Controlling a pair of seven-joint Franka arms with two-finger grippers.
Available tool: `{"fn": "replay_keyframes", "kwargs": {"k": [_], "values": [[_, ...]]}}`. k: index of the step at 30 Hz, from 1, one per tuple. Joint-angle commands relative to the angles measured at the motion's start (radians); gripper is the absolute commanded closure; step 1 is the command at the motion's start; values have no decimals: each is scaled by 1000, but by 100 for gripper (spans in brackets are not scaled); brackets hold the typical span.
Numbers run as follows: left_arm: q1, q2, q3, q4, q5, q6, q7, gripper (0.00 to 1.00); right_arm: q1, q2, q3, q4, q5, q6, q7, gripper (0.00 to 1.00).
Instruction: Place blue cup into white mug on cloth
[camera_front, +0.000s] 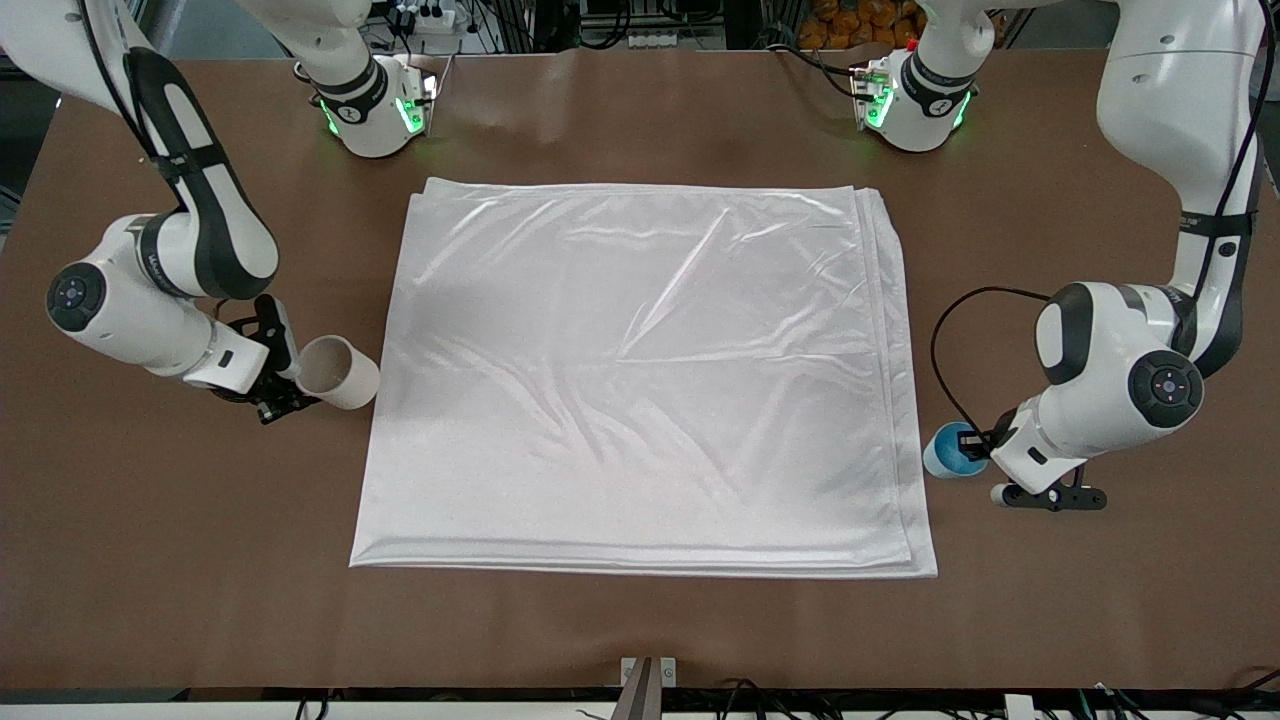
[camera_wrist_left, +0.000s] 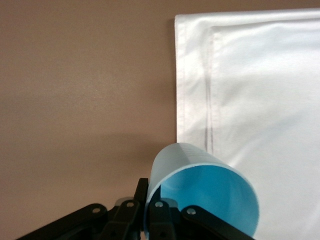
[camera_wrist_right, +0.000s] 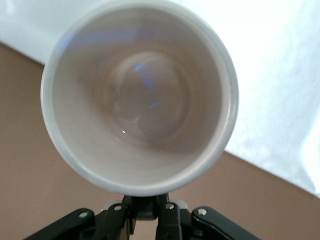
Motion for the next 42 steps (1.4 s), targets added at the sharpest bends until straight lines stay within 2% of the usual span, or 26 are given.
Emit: {"fn": "replay_keyframes", "kwargs": {"k": [1, 5, 16, 27, 42], "values": [[-10, -21, 2, 74, -4, -99, -8, 100, 17, -88, 49, -34, 24, -69, 116, 100], [-10, -31, 2, 105, -2, -135, -5, 100, 60, -117, 60, -34, 24, -106, 233, 100], [-12, -104, -22, 108, -2, -173, -5, 100, 227, -139, 59, -35, 9, -130, 535, 100], [-12, -138, -53, 116, -5, -207, -8, 100, 421, -114, 59, -30, -85, -115, 876, 100], [-12, -153, -65, 116, -2, -244, 0, 100, 501, 47, 59, 11, -87, 63, 927, 100]]}}
